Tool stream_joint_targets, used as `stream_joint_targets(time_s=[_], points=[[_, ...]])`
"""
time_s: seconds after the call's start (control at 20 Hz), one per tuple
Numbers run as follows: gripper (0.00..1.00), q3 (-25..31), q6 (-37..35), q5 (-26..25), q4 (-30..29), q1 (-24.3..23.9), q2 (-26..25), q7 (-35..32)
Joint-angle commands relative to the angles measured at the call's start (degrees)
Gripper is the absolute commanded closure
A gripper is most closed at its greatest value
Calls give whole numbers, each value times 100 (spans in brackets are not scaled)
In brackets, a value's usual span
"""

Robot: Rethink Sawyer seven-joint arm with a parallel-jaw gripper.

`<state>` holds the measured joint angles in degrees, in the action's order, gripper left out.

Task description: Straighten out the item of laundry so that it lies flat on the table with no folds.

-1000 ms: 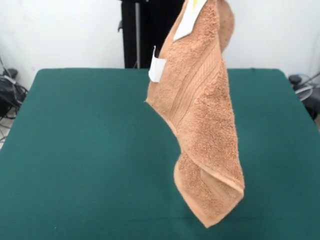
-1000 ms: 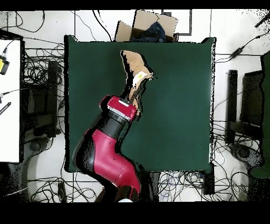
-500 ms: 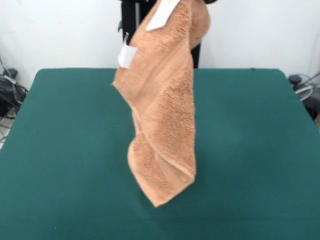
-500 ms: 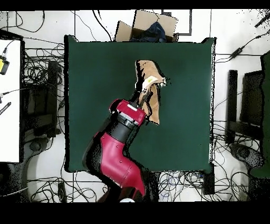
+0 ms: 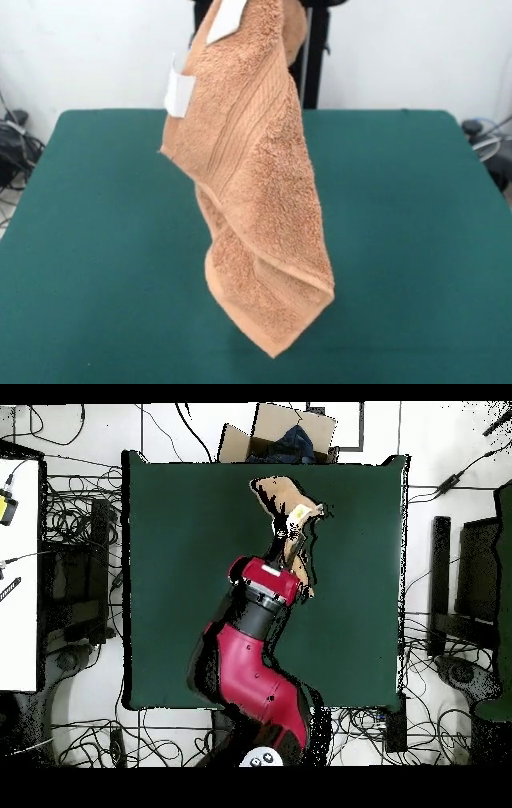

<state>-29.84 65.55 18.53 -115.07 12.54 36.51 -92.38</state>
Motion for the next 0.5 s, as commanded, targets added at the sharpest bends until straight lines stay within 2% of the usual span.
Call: stream_joint_targets(time_s=[0.05, 0.3, 0.5], points=[[100, -882, -849, -252, 1110, 332, -488, 1647], [100, -1409, -667, -23, 1242, 669, -1031, 1675], [100, -1514, -377, 206, 1208, 736, -1405, 1336]])
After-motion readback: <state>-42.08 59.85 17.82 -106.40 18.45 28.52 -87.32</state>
